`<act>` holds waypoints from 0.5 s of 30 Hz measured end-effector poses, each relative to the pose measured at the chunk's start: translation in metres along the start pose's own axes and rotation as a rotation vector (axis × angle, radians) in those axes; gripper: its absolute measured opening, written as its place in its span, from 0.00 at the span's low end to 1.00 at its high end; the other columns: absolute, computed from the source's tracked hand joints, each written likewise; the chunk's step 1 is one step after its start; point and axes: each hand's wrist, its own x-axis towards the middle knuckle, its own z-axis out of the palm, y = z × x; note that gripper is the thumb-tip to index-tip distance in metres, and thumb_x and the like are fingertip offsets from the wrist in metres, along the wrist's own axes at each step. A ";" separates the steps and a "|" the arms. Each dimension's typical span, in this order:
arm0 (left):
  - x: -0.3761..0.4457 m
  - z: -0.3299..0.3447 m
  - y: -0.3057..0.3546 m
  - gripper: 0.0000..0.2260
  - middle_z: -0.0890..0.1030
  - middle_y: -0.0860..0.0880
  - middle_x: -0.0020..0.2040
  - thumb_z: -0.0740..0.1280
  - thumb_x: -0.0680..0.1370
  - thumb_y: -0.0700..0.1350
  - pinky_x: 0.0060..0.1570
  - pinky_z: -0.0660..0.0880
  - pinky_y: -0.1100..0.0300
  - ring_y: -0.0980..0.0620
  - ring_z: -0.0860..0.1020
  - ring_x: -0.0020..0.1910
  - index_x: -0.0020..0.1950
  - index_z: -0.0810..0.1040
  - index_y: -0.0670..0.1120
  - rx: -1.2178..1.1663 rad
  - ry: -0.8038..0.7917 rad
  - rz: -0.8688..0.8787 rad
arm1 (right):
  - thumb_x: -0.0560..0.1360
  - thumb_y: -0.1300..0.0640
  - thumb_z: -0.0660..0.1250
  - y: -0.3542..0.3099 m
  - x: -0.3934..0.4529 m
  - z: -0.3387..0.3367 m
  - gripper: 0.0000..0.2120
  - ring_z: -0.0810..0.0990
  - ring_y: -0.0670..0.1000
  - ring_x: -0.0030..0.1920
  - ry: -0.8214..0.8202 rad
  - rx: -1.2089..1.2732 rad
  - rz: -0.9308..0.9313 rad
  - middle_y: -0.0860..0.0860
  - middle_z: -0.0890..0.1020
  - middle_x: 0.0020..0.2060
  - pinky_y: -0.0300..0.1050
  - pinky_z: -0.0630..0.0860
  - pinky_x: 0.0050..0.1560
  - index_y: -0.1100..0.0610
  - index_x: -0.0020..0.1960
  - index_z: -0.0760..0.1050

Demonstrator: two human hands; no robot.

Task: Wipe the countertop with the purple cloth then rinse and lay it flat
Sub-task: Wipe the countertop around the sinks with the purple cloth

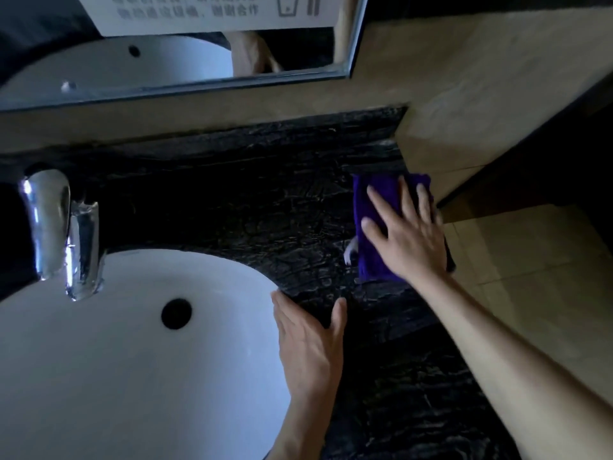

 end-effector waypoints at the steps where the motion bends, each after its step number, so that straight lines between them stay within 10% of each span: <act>1: 0.000 0.000 0.000 0.46 0.65 0.43 0.77 0.58 0.70 0.73 0.68 0.70 0.41 0.42 0.66 0.76 0.78 0.51 0.45 0.002 -0.004 -0.007 | 0.79 0.30 0.47 -0.002 0.027 -0.001 0.30 0.51 0.62 0.81 -0.016 0.022 0.004 0.52 0.53 0.83 0.64 0.58 0.76 0.34 0.80 0.50; 7: 0.001 0.002 0.002 0.46 0.66 0.43 0.76 0.59 0.71 0.73 0.66 0.73 0.42 0.42 0.67 0.74 0.78 0.51 0.45 0.017 0.011 -0.018 | 0.81 0.32 0.45 -0.024 0.078 -0.008 0.29 0.46 0.62 0.82 -0.058 0.036 0.007 0.54 0.49 0.83 0.65 0.49 0.78 0.36 0.80 0.48; 15: 0.004 -0.004 -0.003 0.57 0.68 0.44 0.72 0.70 0.59 0.76 0.63 0.75 0.41 0.42 0.68 0.73 0.76 0.54 0.44 -0.099 -0.100 -0.019 | 0.76 0.28 0.53 -0.066 -0.050 0.007 0.35 0.51 0.64 0.81 -0.103 -0.065 -0.566 0.55 0.56 0.82 0.66 0.51 0.78 0.36 0.80 0.53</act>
